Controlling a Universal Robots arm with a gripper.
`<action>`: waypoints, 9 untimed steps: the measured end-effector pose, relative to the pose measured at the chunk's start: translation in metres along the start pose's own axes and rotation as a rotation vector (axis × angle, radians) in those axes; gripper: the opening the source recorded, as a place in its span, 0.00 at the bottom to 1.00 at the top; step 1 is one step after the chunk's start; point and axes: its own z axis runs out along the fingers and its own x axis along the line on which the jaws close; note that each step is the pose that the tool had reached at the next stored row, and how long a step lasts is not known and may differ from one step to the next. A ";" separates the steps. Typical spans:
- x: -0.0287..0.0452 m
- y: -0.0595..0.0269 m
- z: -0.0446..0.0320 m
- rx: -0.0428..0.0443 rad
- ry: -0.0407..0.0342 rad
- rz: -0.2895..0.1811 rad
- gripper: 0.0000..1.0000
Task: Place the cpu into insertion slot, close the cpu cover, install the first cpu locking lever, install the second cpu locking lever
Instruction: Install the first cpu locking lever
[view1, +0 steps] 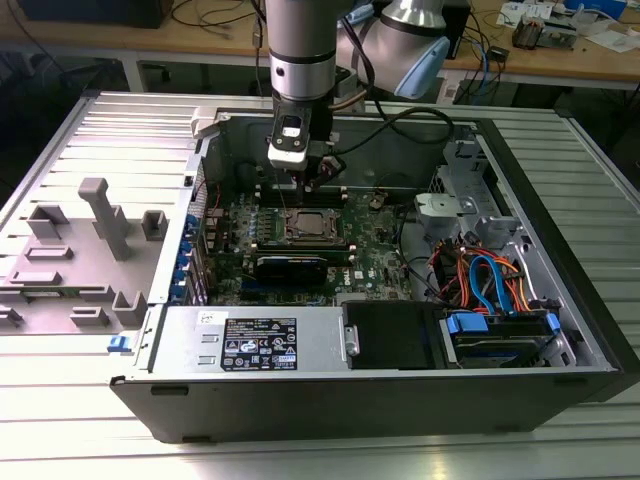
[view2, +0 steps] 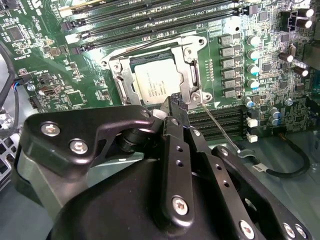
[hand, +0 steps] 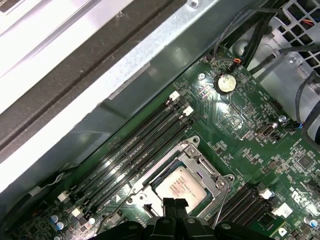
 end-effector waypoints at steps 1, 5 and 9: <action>-0.0001 0.0000 -0.0014 0.0000 0.0000 -0.001 0.11; -0.0001 0.0000 -0.0017 -0.0034 0.0016 -0.068 0.11; 0.0003 -0.0004 -0.0016 -0.0087 0.0041 -0.174 0.11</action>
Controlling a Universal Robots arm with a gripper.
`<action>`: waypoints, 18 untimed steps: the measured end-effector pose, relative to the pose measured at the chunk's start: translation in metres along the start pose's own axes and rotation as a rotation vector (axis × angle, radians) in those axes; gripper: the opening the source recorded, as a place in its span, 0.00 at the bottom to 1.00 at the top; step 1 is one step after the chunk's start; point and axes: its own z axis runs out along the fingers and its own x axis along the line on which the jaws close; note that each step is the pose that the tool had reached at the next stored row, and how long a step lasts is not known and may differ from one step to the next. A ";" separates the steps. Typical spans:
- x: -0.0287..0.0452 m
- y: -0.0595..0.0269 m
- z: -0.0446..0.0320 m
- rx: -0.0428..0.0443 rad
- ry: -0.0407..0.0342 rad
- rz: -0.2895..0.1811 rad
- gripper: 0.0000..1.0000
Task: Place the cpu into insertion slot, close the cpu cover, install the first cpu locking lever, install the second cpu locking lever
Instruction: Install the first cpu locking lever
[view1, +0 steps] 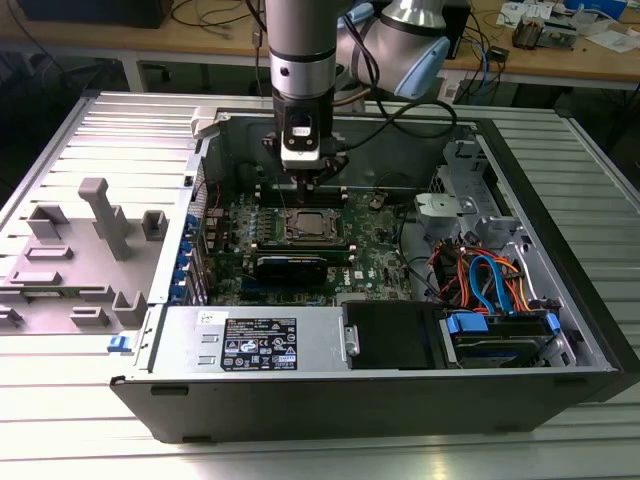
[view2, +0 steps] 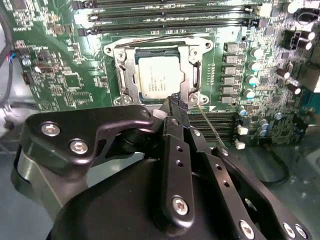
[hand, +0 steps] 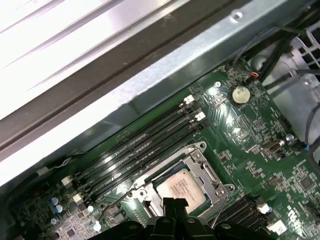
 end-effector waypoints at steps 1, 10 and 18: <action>0.0010 -0.0007 -0.0001 -0.0003 0.0002 -0.007 0.11; 0.0034 -0.0021 -0.0002 -0.0010 0.0005 -0.018 0.11; 0.0034 -0.0022 -0.0002 -0.0011 0.0006 -0.019 0.11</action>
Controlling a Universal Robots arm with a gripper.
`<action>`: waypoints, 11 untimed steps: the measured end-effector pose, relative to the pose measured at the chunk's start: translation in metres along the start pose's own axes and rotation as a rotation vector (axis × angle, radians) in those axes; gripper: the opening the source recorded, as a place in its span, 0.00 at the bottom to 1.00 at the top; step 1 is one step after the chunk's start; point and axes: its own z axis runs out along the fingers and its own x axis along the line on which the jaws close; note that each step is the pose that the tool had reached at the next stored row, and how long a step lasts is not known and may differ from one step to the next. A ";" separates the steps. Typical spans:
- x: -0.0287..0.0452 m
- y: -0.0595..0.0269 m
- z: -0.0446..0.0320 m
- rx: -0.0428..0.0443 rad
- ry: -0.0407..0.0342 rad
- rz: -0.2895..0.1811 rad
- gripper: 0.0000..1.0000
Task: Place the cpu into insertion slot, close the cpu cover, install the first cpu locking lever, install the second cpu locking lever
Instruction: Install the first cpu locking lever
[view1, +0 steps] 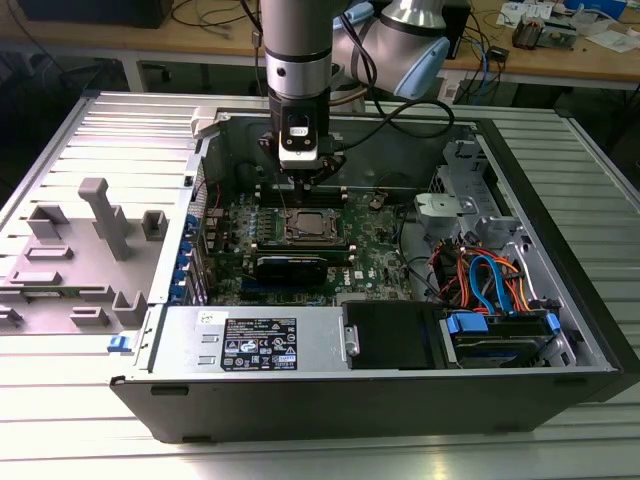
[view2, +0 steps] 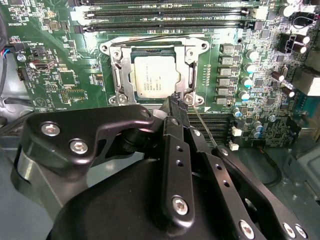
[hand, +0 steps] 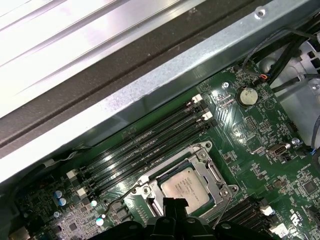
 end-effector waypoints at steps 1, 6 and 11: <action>0.0000 0.0000 0.0000 0.0000 0.0000 0.000 0.11; 0.0003 -0.0002 0.0000 -0.0009 0.0004 -0.019 0.11; 0.0007 -0.0005 0.0000 -0.0045 0.0021 -0.090 0.11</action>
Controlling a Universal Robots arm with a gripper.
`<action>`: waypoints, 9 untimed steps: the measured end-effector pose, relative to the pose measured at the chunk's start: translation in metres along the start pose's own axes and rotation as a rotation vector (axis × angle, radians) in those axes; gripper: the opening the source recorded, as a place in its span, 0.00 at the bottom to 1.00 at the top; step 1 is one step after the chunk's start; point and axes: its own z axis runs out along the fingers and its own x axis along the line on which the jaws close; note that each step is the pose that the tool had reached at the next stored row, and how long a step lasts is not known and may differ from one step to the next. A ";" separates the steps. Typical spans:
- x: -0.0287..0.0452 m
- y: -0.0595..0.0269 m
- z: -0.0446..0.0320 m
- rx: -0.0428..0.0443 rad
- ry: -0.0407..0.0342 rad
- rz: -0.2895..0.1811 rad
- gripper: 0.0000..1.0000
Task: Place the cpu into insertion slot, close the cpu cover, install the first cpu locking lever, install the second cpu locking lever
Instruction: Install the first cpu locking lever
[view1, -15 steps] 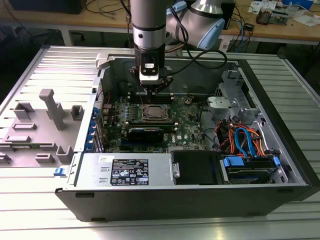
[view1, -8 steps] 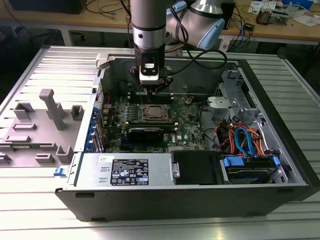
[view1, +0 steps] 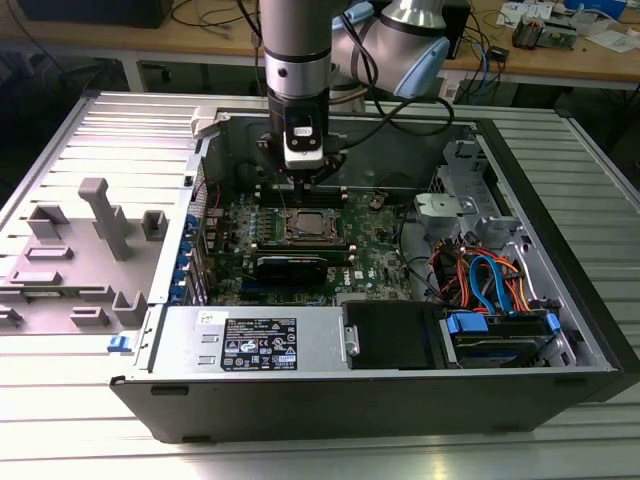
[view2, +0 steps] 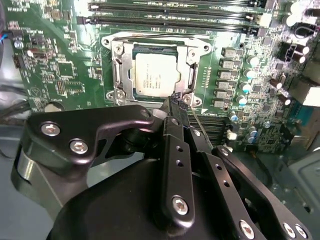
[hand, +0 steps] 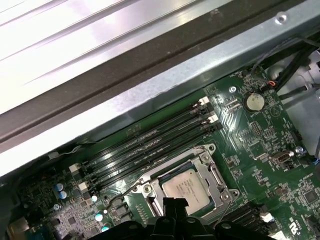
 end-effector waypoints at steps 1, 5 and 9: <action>0.0004 -0.0002 -0.0001 -0.0006 0.0004 -0.016 0.11; 0.0040 -0.0020 -0.0008 -0.0018 0.0008 -0.035 0.11; 0.0046 -0.0022 -0.0014 -0.0034 0.0016 -0.068 0.11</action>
